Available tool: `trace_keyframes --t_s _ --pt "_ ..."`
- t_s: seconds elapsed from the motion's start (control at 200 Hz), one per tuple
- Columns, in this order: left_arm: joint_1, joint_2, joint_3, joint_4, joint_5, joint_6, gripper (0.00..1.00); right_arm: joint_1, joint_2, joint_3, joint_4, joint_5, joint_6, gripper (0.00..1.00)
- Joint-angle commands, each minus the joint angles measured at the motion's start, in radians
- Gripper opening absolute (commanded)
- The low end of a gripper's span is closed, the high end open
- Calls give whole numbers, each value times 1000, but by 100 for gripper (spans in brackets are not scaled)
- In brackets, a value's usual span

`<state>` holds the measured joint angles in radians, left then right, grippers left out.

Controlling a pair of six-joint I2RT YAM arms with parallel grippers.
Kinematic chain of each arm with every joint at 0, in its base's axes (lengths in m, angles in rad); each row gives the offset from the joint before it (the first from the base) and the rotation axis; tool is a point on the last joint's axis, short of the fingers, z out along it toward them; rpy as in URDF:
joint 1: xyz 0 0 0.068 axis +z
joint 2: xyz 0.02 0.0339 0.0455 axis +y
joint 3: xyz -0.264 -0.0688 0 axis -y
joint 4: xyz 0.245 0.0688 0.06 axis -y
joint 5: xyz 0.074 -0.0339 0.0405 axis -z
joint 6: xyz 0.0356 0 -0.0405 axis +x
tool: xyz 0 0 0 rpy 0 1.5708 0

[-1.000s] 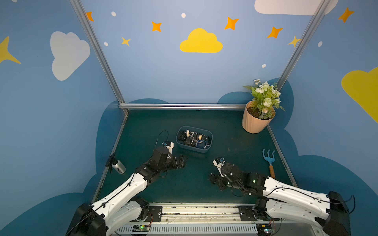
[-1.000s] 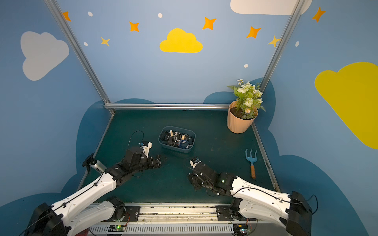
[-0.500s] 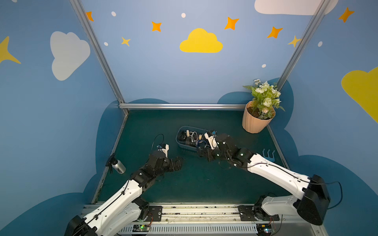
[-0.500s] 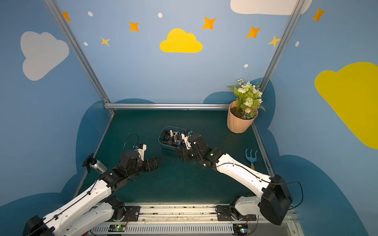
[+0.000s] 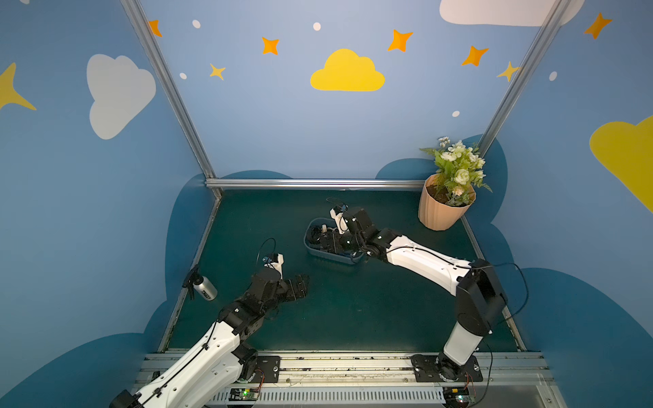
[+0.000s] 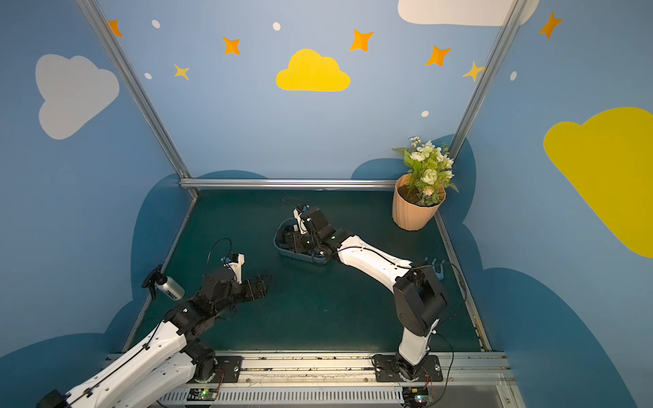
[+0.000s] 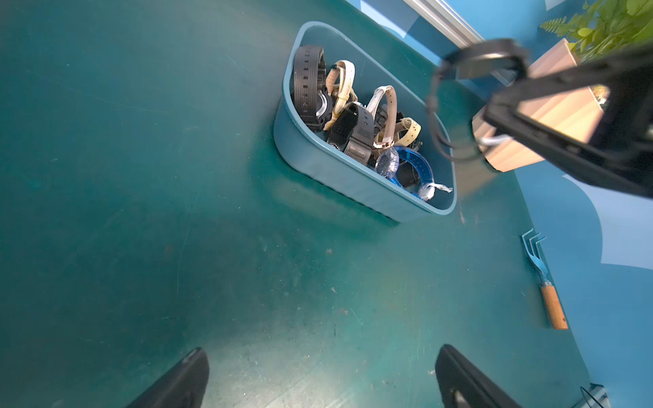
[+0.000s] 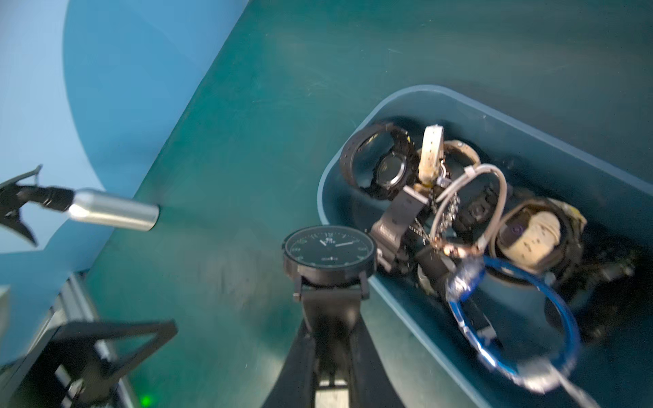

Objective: Put the watch into the storage box
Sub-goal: Place the watch in the storage box.

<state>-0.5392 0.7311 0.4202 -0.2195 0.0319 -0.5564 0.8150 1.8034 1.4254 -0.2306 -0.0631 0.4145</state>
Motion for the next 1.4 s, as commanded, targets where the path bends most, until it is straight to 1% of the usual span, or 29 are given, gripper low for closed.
trace_keyframes --t_s 0.0,0.225,0.646,0.756,0.951,1.016,1.086,1.186,1.222,1.287,1.392 --pt "3 2 2 5 -7 6 100 -3 55 74 -19 62 9 16" --pt "4 16 5 29 6 4 100 -1 187 175 -26 126 28 16" --pt "5 17 4 38 13 -4 100 -6 356 354 -65 135 15 17" --pt "5 14 0 36 8 -4 100 -6 377 360 -76 128 15 17" --pt "8 19 2 40 6 -4 100 -7 378 324 -82 138 29 19" --pt "6 23 0 47 5 -4 100 -6 378 313 -88 138 27 23" --pt "5 33 2 52 8 -3 100 -7 369 302 -97 144 25 32" --pt "6 47 11 57 8 1 100 -14 326 271 -91 148 33 54" --pt "8 52 15 57 7 5 100 -19 304 260 -87 148 34 59" --pt "6 57 21 60 1 7 100 -27 262 241 -79 143 27 64" --pt "7 61 26 76 -11 10 100 -40 180 201 -66 139 20 69"
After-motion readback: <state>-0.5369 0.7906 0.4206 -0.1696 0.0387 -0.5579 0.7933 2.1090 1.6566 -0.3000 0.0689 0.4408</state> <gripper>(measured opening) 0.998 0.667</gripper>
